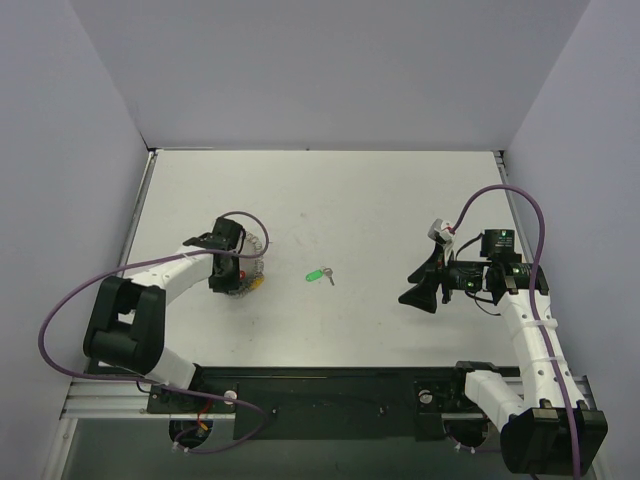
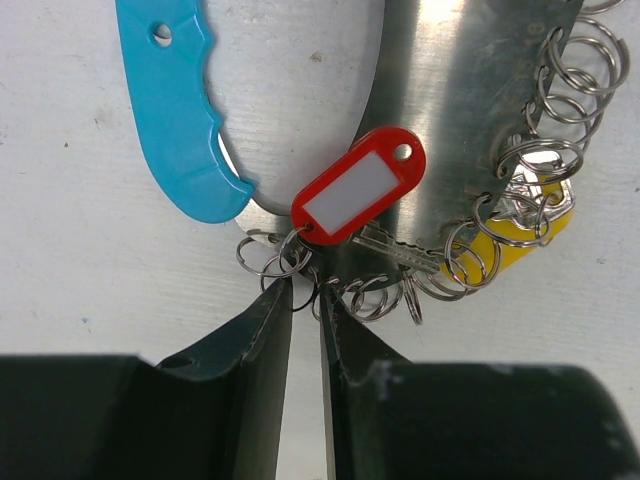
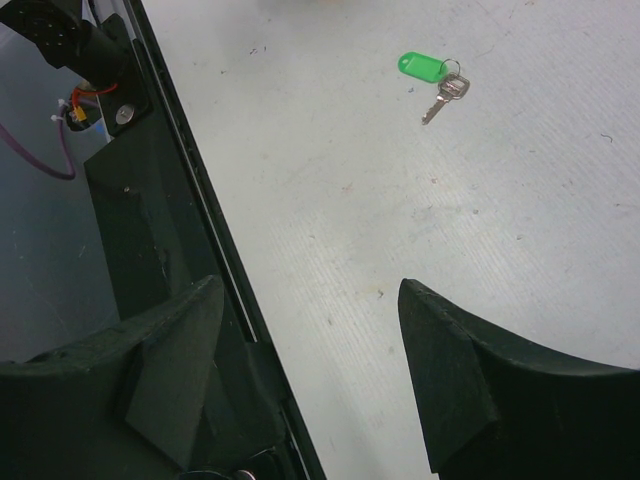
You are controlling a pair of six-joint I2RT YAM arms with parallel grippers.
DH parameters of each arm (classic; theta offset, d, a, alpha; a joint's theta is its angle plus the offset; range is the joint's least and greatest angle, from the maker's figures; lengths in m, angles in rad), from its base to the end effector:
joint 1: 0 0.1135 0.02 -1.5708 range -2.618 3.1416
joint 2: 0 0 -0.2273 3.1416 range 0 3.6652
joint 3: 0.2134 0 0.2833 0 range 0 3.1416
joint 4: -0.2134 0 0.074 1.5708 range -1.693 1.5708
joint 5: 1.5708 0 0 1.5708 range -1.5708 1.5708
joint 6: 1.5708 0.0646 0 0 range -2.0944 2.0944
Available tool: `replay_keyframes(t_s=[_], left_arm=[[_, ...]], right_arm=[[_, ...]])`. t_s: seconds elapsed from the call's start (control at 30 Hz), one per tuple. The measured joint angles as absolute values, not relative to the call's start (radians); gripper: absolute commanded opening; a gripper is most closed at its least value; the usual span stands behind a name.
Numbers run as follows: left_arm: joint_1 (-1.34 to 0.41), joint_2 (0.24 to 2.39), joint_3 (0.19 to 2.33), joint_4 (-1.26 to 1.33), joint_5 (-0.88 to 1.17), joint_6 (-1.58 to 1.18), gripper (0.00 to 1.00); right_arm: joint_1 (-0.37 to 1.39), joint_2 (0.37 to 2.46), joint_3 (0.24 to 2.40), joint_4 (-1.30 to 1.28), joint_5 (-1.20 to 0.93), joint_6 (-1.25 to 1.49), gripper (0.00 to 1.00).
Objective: Put the keys on the keyring
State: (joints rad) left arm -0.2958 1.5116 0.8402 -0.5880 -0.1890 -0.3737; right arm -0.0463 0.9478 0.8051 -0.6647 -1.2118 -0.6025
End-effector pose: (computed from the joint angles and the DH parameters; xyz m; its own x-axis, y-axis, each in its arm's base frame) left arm 0.2932 -0.0767 0.0843 -0.9321 -0.0908 -0.3505 -0.1171 0.9916 0.0546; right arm 0.2394 0.0495 0.2482 -0.2374 -0.1883 -0.9530 -0.9284 0.3328 0.1655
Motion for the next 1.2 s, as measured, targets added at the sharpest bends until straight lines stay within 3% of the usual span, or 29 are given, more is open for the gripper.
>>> replay_keyframes(t_s=[0.43, 0.83, 1.2], left_arm=[[-0.3, 1.517, 0.844, -0.601, -0.162, -0.39, 0.2], [-0.295, 1.459, 0.844, -0.603, -0.064, -0.433, 0.28], [-0.293, 1.402, 0.844, -0.637, -0.063, -0.41, 0.27]], right_arm=[[-0.046, 0.948, 0.805, -0.679, -1.212, -0.611, 0.66], [-0.046, 0.948, 0.806, -0.693, -1.212, -0.629, 0.66], [-0.046, 0.947, 0.806, -0.702, -1.212, -0.633, 0.66]])
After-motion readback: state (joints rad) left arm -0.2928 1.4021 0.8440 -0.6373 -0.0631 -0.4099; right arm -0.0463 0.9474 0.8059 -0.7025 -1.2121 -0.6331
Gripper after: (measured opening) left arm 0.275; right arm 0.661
